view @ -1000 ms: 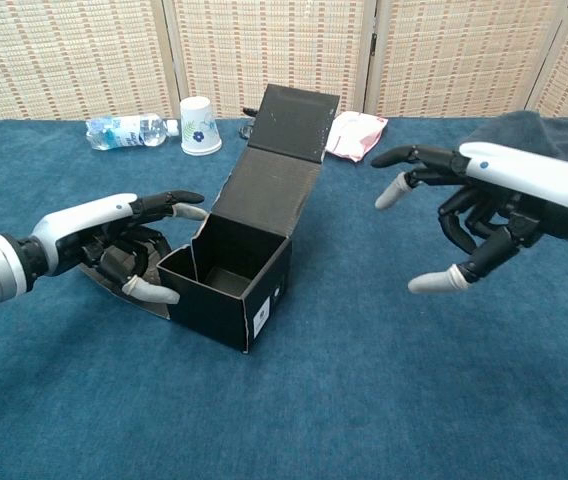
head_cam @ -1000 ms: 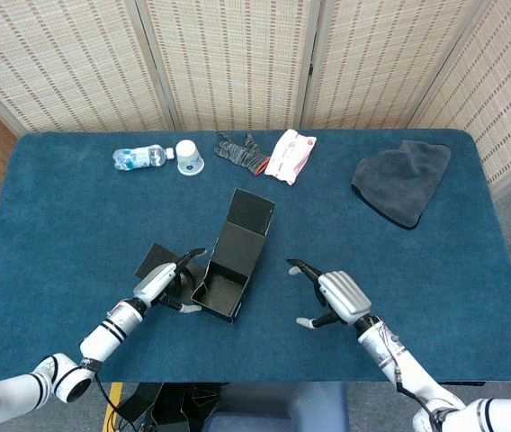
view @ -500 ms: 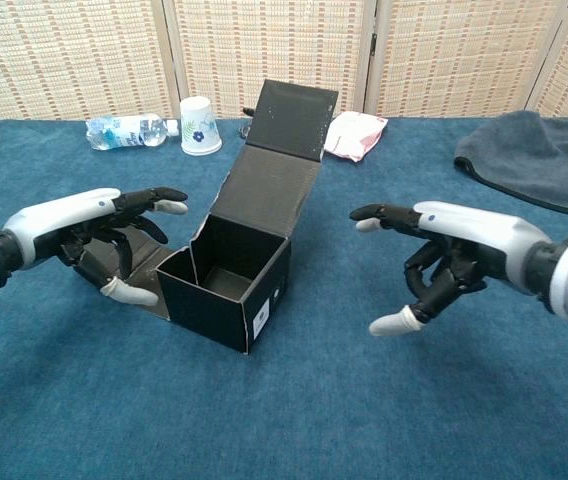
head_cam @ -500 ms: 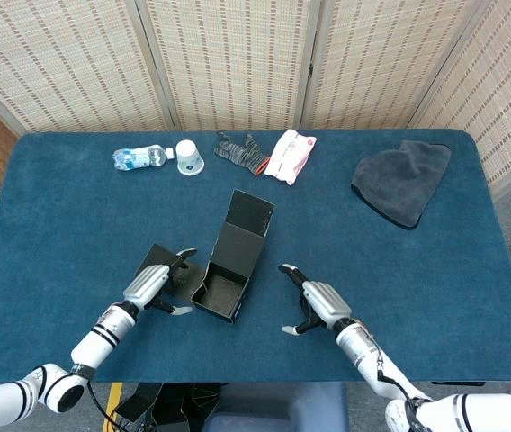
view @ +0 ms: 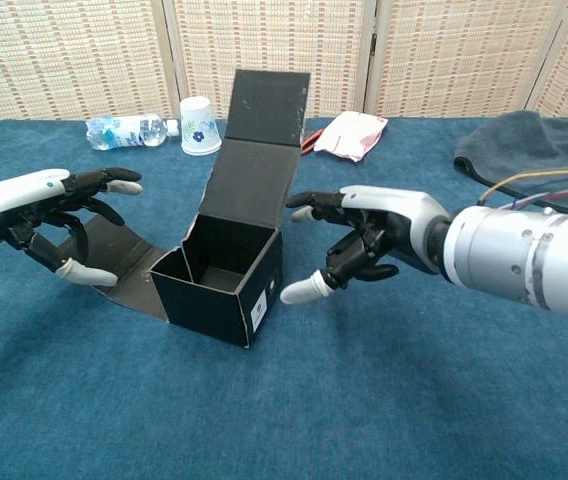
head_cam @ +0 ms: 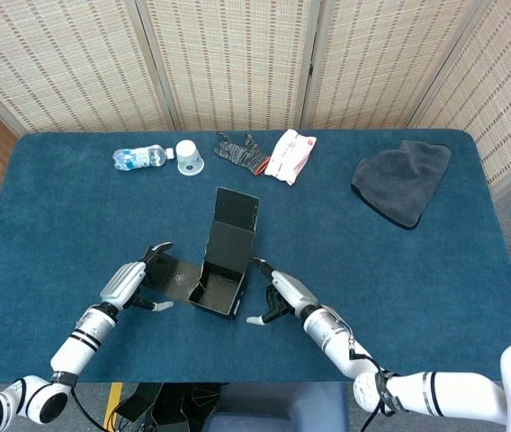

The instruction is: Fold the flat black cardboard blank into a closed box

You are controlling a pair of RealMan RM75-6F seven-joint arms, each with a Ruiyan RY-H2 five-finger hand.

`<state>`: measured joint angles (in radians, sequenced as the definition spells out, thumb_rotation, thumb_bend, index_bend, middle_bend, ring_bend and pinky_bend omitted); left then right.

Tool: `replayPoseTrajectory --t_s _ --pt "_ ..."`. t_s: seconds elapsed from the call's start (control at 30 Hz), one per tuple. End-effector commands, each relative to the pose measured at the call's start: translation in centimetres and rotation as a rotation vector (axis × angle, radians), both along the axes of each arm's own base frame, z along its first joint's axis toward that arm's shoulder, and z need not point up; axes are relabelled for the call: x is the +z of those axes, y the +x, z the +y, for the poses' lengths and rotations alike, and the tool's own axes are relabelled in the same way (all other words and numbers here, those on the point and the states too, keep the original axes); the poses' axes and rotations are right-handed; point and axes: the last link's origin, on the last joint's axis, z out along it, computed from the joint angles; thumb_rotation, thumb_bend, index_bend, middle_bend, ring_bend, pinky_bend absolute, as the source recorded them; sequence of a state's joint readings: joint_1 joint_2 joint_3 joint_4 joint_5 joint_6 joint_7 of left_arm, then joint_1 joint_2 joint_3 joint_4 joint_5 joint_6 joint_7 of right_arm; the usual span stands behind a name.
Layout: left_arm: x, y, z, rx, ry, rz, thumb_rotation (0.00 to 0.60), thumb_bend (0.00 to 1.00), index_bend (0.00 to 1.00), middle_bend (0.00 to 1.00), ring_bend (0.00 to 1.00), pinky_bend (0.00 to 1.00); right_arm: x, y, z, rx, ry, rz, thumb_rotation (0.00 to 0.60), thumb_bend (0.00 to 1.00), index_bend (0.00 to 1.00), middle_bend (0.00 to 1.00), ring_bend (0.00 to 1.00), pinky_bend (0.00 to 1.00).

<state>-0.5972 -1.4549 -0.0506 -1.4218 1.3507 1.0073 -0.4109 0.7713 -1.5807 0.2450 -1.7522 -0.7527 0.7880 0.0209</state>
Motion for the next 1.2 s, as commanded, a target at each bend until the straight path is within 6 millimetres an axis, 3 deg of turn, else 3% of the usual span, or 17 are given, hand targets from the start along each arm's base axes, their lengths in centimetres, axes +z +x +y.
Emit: replayPoseTrajectory --t_s 0.03,0.3,0.53,0.77,1.2 --pt "0.3 -0.2 -0.1 0.005 0.003 0.002 0.600 0.07 0.00 0.00 0.21 0.50 0.4 0.5 -1.4 0.018 -0.007 0.016 0.600 0.00 0.00 0.00 0.71 0.98" --pt "0.9 -0.6 -0.1 0.028 0.000 -0.001 0.600 0.07 0.00 0.00 0.21 0.50 0.7 1.3 -4.3 0.054 -0.020 0.060 0.600 0.00 0.00 0.02 0.71 0.98" --pt "1.2 -0.9 0.1 0.041 -0.002 -0.005 0.600 0.07 0.00 0.00 0.21 0.50 1.4 -0.8 -2.1 -0.004 -0.058 -0.004 0.600 0.00 0.00 0.02 0.70 0.98" --pt "0.9 -0.7 0.1 0.033 -0.019 -0.017 0.600 0.07 0.00 0.00 0.21 0.50 0.2 -2.4 0.8 -0.031 -0.026 -0.037 0.600 0.00 0.00 0.02 0.70 0.98" --pt "1.3 -0.8 0.0 0.035 -0.012 -0.040 0.600 0.07 0.00 0.00 0.21 0.50 -3.8 -1.9 0.6 -0.014 -0.099 -0.036 0.600 0.00 0.00 0.03 0.70 0.98"
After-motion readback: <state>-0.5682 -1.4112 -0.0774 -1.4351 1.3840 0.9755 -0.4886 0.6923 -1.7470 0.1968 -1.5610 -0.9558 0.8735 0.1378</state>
